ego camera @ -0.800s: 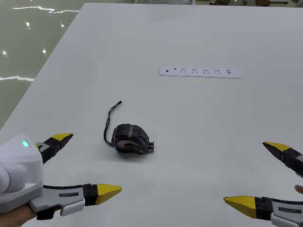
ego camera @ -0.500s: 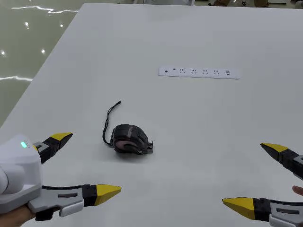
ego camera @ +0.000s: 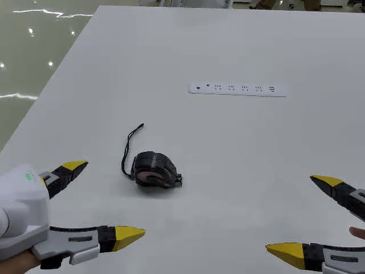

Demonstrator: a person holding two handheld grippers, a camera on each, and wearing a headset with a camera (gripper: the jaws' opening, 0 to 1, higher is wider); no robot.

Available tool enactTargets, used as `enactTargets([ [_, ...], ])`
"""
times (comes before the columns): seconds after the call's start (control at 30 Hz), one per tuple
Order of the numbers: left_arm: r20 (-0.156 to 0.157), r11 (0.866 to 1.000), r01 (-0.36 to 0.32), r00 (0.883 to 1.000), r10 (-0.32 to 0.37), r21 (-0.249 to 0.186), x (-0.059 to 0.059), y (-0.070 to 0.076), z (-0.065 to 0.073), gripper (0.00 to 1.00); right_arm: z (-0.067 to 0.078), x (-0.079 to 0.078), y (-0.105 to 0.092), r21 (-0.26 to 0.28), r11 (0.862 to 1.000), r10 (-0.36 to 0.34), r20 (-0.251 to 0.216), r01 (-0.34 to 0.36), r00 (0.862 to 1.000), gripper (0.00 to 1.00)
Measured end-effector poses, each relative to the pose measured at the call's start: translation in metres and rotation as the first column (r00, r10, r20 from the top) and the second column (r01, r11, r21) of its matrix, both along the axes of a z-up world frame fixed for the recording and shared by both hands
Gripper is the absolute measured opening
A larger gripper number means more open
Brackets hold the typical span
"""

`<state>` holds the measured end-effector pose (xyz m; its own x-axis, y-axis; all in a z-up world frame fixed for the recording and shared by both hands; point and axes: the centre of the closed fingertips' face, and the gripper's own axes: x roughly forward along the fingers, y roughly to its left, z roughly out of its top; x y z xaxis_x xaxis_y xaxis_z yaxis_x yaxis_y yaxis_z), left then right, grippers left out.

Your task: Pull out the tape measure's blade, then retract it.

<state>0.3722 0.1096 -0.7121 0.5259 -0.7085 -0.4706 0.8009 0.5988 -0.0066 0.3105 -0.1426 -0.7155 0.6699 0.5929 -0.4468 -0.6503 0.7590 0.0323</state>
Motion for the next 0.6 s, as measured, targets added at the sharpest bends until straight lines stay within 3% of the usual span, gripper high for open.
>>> enactTargets([
  [0.6,0.000,0.997,0.072,0.997,-0.072,0.041,0.011,-0.006,-0.003,0.99,-0.004,0.011,0.006,-0.032,0.997,0.075,-0.016,-0.076,0.997,0.97],
])
